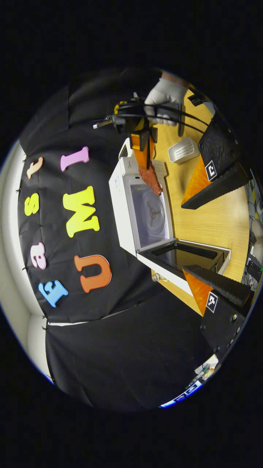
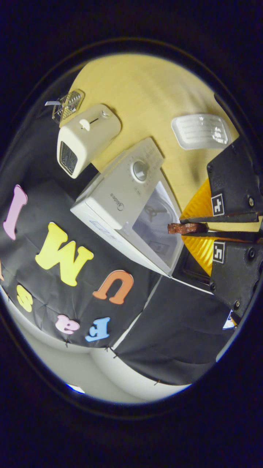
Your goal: Open the microwave oven with the left hand, put the food in, and close the microwave oven.
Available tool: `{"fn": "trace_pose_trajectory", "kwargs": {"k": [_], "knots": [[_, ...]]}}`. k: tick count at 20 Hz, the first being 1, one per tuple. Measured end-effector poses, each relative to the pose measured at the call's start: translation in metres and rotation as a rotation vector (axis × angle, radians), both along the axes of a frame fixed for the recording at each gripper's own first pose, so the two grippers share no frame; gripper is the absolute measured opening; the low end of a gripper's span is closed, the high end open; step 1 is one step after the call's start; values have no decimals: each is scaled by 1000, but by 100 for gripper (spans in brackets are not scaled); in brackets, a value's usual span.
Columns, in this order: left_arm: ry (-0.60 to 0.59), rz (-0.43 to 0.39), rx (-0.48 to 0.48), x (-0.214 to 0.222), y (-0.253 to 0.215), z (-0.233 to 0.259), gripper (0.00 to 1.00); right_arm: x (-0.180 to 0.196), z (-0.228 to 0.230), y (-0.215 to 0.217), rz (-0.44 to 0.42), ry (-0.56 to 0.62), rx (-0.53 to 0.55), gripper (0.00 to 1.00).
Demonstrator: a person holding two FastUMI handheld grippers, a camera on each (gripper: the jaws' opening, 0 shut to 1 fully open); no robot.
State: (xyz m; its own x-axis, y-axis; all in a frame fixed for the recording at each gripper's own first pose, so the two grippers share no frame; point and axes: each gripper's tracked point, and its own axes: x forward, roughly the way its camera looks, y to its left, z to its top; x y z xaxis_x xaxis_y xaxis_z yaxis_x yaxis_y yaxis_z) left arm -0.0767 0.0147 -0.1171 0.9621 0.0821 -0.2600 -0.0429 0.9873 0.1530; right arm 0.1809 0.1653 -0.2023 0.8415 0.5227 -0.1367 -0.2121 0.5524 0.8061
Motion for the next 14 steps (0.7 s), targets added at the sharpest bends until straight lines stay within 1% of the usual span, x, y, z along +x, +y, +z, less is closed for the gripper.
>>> {"fn": "trace_pose_trajectory", "kwargs": {"k": [2, 5, 7, 9, 11, 12, 14], "knots": [[-12, -59, 20, -3, 6, -8, 94, 21, -7, 25, -123, -16, 61, 12], [-24, -111, 29, -12, 19, -25, 94, 49, -22, 62, -241, -24, 106, 12], [-20, -120, 29, -17, 30, -33, 94, 72, -29, 85, -284, -16, 135, 12], [-15, -120, 27, -21, 40, -41, 94, 93, -37, 101, -305, -4, 155, 13], [-3, -116, 16, -21, 49, -50, 94, 113, -44, 103, -380, -3, 170, 12], [-2, -113, 15, -20, 54, -52, 94, 122, -47, 104, -398, 6, 194, 12], [-3, -116, 16, -18, 59, -53, 94, 139, -53, 109, -431, 13, 205, 12]]}}
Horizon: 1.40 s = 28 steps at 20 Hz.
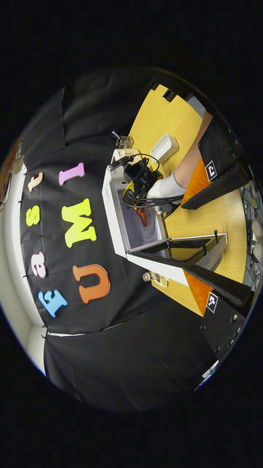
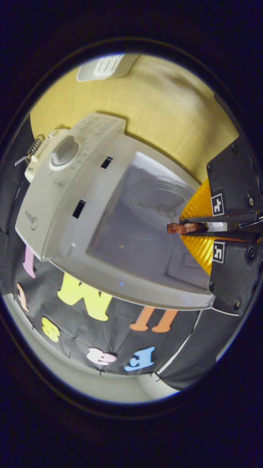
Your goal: Open the microwave oven with the left hand, put the food in, and close the microwave oven.
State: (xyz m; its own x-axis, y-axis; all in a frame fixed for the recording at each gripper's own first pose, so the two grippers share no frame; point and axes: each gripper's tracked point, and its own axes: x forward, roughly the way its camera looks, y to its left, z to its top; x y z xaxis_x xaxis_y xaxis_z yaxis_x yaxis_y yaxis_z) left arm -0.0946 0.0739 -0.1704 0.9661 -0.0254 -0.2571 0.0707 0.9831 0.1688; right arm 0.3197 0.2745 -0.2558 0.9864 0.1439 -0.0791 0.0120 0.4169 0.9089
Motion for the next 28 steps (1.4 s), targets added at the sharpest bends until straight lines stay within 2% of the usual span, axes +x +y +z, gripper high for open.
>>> {"fn": "trace_pose_trajectory", "kwargs": {"k": [7, 8, 9, 10, 11, 12, 13, 14, 15, 16, 17, 18, 19, 20, 22, 23, 24, 25, 26, 27, 28], "knots": [[-7, -16, -13, 14, -1, 0, 94, 39, -21, 5, -74, 13, -14, 12], [-6, -16, -19, 14, -2, -1, 94, 46, -23, 8, -64, 11, -12, 2], [-7, -17, -22, 15, -2, -2, 94, 50, -26, 7, -65, 6, -26, 13], [2, -15, -22, 16, -3, -3, 94, 51, -33, 4, -66, 31, -64, 14], [3, -16, -25, 17, -4, -3, 94, 51, -35, -1, -78, 37, -98, 8], [6, -17, -31, 17, -6, -3, 94, 52, -36, -3, -74, 46, -141, 23], [9, -18, -37, 17, -6, -4, 94, 50, -37, -3, -69, 56, -195, 27], [10, -17, -43, 19, -7, -6, 94, 51, -36, -8, -84, 53, -267, 14], [22, -12, -46, 21, -7, -9, 94, 50, -33, -9, -85, 46, -344, 35], [32, -13, -51, 23, -8, -11, 94, 50, -28, -10, -88, 29, -409, 23], [27, -14, -55, 23, -9, -10, 94, 48, -25, -9, -85, 25, -474, 45], [14, -12, -55, 25, -10, -7, 94, 47, -22, -9, -80, 21, -499, 55], [15, -12, -54, 27, -12, -6, 94, 46, -20, -10, -83, 13, -510, 50], [15, -9, -55, 29, -12, -5, 94, 43, -17, -11, -85, 18, -546, 64], [17, -12, -59, 30, -15, -4, 94, 33, -7, -19, -109, -1, -607, 78], [20, -13, -62, 31, -16, -4, 94, 27, 0, -18, -111, -11, -631, 77], [15, -15, -64, 31, -17, -2, 94, 20, 7, -17, -97, -29, -646, 82], [10, -16, -66, 32, -19, 3, 94, 12, 11, -14, -73, -27, -671, 100], [4, -16, -68, 32, -19, 9, 93, 3, 17, -14, -49, -25, -670, 100], [0, -18, -72, 31, -20, 13, 94, -10, 20, -13, -26, -14, -664, 90], [-9, -20, -75, 31, -20, 21, 94, -23, 27, -16, -18, -12, -676, 100]]}}
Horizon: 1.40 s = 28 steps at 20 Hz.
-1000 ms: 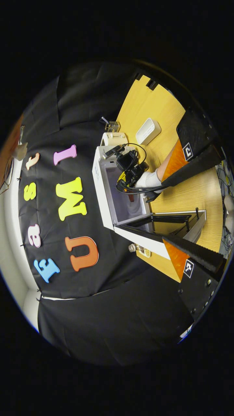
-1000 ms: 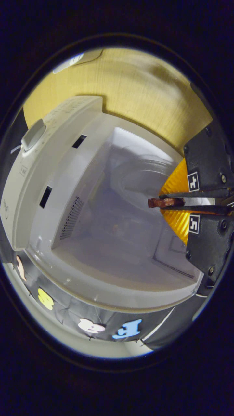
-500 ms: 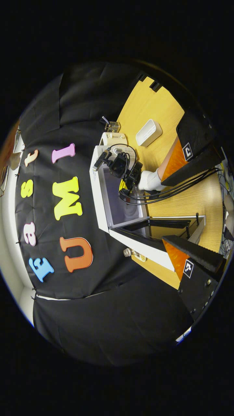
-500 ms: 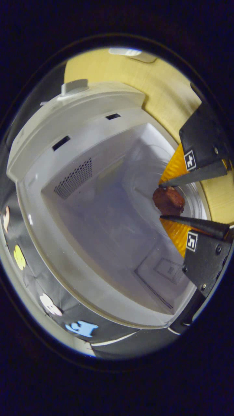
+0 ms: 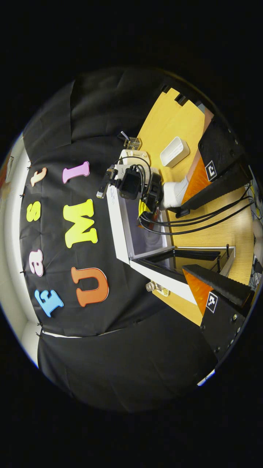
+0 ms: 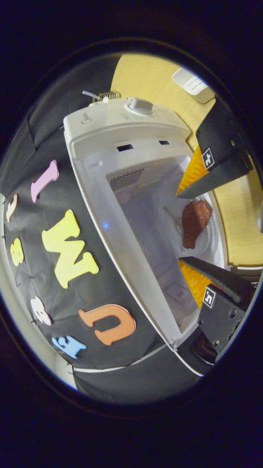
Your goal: Open the microwave oven with the left hand, put the food in, and close the microwave oven.
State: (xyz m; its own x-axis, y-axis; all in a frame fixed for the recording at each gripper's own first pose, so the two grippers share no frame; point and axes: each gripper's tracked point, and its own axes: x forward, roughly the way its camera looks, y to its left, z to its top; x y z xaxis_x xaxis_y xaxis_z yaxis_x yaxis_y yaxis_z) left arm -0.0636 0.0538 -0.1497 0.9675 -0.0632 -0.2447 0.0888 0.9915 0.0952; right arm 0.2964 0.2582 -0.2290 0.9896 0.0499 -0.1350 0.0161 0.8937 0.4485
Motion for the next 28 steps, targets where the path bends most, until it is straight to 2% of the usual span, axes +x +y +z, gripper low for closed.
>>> {"fn": "trace_pose_trajectory", "kwargs": {"k": [1, 2, 3, 4, 5, 6, 9, 10, 11, 12, 13, 14, 16, 17, 18, 19, 20, 21, 22, 23, 24, 26, 27, 28], "knots": [[-10, 0, -3, -2, 0, 7, 94, -14, 9, -5, 9, 5, -20, 89], [-18, 7, -10, -4, 3, 15, 94, -28, 15, -10, 17, 24, -33, 89], [-30, 9, -22, -7, 4, 24, 94, -43, 22, -12, 35, 34, -38, 100], [-32, 13, -30, -10, 5, 29, 94, -59, 28, -17, 54, 54, -47, 100], [-44, 18, -34, -11, 9, 36, 94, -76, 34, -25, 63, 69, -66, 90], [-53, 21, -39, -13, 12, 42, 94, -94, 40, -32, 70, 81, -79, 89], [-65, 32, -48, -16, 21, 51, 93, -148, 62, -54, 126, 112, -104, 90], [-77, 34, -54, -16, 24, 55, 94, -163, 73, -67, 123, 107, -120, 100], [-83, 36, -60, -15, 27, 57, 88, -181, 80, -79, 124, 105, -134, 89], [-94, 43, -58, -14, 32, 59, 94, -194, 88, -86, 137, 100, -140, 89], [-107, 49, -59, -12, 37, 59, 87, -212, 87, -93, 153, 98, -182, 100], [-110, 53, -60, -9, 41, 59, 94, -227, 91, -107, 133, 97, -245, 100], [-108, 72, -55, -8, 55, 52, 91, -255, 101, -132, 93, 80, -295, 100], [-115, 85, -52, -6, 62, 52, 99, -270, 100, -139, 83, 93, -290, 90], [-123, 93, -53, -6, 68, 53, 87, -284, 98, -147, 74, 107, -288, 90], [-135, 111, -48, -5, 74, 54, 87, -291, 98, -157, 50, 110, -290, 100], [-145, 118, -39, -3, 81, 54, 70, -298, 100, -165, 35, 104, -296, 90], [-148, 128, -29, -3, 85, 52, 72, -306, 100, -171, 21, 103, -301, 100], [-149, 131, -22, -3, 88, 51, 72, -314, 99, -178, 6, 109, -303, 100], [-154, 141, -10, -2, 93, 47, 55, -320, 99, -186, -11, 108, -302, 90], [-156, 150, 4, -1, 99, 47, 39, -326, 100, -194, -26, 112, -292, 100], [-166, 149, -1, -2, 103, 44, 20, -336, 97, -206, -49, 123, -276, 100], [-165, 154, -13, -2, 107, 41, 7, -341, 97, -211, -57, 126, -275, 100], [-160, 155, -27, -2, 109, 36, 0, -345, 96, -216, -65, 130, -276, 100]]}}
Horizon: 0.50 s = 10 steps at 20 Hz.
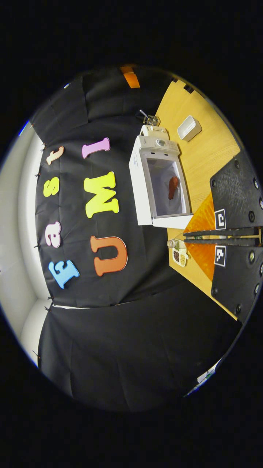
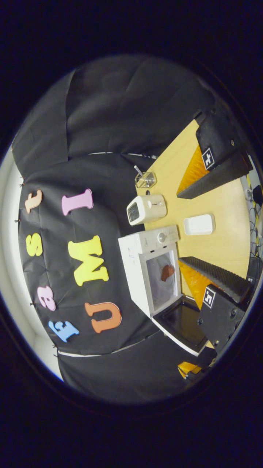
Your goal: Open the microwave oven with the left hand, put the food in, and close the microwave oven.
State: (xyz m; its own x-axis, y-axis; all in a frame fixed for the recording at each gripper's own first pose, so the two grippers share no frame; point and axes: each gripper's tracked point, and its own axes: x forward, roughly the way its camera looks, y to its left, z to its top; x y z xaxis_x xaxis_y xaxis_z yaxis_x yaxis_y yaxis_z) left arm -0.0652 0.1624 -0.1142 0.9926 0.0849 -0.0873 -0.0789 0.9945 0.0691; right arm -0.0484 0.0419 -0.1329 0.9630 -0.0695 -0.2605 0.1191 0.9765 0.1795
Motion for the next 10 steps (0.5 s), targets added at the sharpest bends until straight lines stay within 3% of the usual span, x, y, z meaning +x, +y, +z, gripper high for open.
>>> {"fn": "trace_pose_trajectory", "kwargs": {"k": [7, 10], "knots": [[74, 85, 15, 0, 45, -50, 0, -20, 0, -13, -7, 31, -21, 100], [103, 86, 9, 0, 49, -72, 0, -24, 4, -14, -4, 38, -24, 100]]}}
